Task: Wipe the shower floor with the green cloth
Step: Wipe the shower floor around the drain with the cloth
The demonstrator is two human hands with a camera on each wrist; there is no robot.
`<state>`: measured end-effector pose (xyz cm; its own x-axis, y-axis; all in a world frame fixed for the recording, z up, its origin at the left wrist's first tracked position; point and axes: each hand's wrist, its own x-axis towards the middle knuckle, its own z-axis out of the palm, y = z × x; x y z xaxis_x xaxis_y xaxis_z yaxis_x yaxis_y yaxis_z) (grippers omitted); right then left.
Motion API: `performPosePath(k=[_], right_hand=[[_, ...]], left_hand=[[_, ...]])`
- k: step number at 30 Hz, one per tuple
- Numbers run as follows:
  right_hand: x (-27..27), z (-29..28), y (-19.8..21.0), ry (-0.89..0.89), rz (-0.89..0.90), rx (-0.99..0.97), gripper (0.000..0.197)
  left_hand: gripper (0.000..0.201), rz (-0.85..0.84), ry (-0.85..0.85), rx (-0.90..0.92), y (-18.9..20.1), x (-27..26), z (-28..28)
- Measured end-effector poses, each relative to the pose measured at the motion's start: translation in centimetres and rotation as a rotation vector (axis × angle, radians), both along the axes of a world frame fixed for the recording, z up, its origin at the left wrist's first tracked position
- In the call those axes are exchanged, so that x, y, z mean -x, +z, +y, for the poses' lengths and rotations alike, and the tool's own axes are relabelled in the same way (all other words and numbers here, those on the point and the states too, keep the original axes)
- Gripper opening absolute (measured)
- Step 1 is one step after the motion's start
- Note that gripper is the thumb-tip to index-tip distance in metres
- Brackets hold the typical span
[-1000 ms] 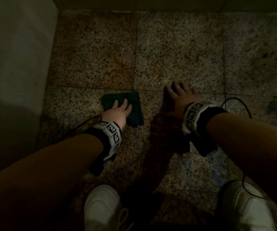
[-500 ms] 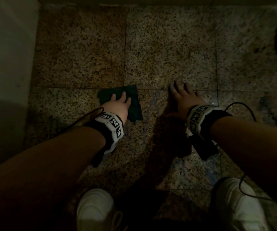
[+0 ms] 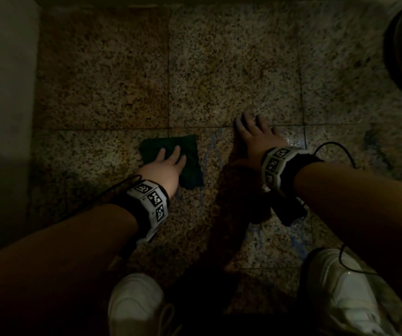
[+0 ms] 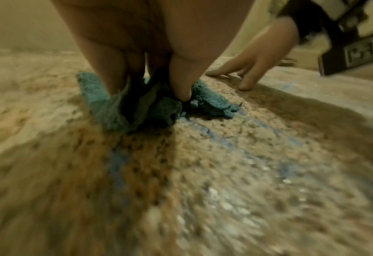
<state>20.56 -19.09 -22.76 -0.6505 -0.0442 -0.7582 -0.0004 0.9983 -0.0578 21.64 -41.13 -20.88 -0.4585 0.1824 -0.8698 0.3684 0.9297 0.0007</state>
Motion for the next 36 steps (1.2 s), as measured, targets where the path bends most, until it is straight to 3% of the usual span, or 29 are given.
performPosePath(k=[13,20,26,30,36], right_hand=[[0.4,-0.1,0.2,-0.003,-0.041,0.011,0.103],[0.4,0.2,0.3,0.034,-0.035,0.018,0.102],[0.3,1.6,0.7,0.106,-0.021,0.012,0.095],[0.4,1.2,0.4,0.074,-0.032,-0.002,0.089],[0.7,1.2,0.3,0.062,-0.071,0.002,0.093]], left_hand=[[0.078,0.074,-0.148,0.115,0.8,4.4,4.4],[0.076,-0.038,-0.090,0.123,0.2,2.5,3.3],[0.072,0.043,-0.108,0.098,0.1,1.7,3.6],[0.079,0.049,-0.062,0.072,0.2,3.2,5.6],[0.079,0.085,-0.041,0.029,0.5,4.5,7.4]])
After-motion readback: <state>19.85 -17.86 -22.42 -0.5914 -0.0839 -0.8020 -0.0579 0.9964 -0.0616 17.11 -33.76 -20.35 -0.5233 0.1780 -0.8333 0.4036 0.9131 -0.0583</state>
